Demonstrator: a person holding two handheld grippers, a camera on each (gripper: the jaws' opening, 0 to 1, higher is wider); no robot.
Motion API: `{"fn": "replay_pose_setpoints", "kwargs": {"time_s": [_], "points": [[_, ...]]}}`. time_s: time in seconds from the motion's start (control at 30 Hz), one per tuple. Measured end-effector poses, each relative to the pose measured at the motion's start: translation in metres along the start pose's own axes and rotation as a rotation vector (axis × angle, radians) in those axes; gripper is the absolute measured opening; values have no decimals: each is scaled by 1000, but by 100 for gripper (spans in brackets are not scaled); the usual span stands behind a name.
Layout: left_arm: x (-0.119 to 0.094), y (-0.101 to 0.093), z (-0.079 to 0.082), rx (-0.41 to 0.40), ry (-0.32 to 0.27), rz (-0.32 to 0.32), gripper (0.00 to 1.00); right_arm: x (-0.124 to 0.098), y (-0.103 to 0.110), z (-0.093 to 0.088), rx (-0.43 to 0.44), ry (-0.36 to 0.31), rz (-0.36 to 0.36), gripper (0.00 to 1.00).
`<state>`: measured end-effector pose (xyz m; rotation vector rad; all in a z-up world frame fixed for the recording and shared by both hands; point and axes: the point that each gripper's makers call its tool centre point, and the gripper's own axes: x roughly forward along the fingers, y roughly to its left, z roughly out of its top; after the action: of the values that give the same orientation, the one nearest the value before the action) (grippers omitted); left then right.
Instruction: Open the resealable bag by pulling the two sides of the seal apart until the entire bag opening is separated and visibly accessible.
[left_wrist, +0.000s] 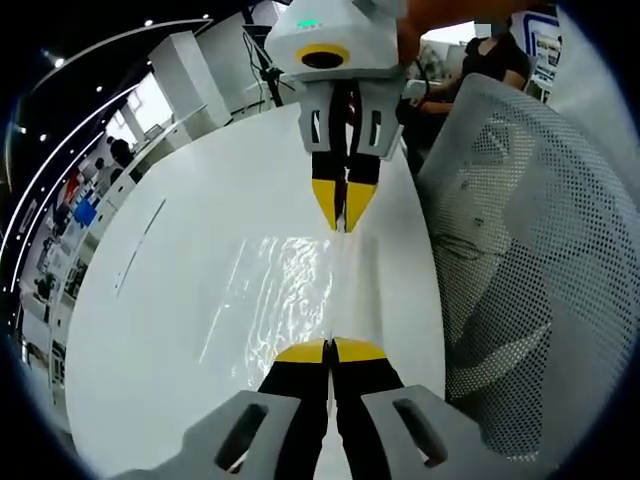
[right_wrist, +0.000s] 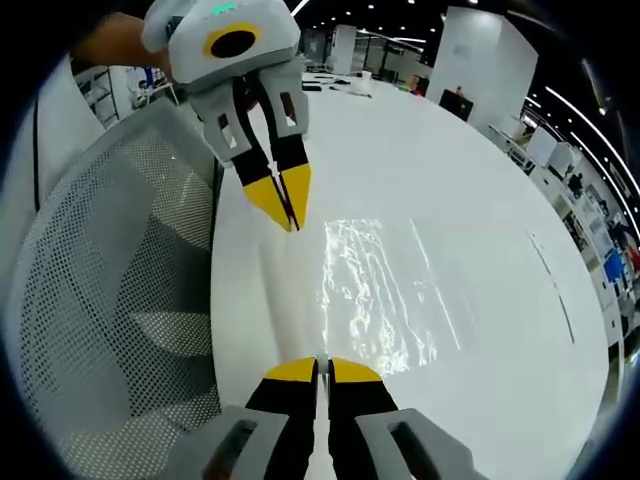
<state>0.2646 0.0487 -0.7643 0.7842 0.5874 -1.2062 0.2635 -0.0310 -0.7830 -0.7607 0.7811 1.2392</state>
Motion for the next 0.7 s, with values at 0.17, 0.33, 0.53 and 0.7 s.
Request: {"fn": "replay_pose_setpoints", "kwargs": {"time_s": [0.17,0.33,0.53,0.7], "points": [[0,0,0,-3,-1,-2,0,-1,-1,-3,6,1,-1,0],[1,1,0,-3,-1,-2,0,-2,-2,-7,9,7,-3,0],[0,0,-1,-7,0,-6,0,-2,-2,-9,16,5,-7,0],[0,0,-1,16,8,-8,0,-1,-1,-9,19,14,-7,0]]}}
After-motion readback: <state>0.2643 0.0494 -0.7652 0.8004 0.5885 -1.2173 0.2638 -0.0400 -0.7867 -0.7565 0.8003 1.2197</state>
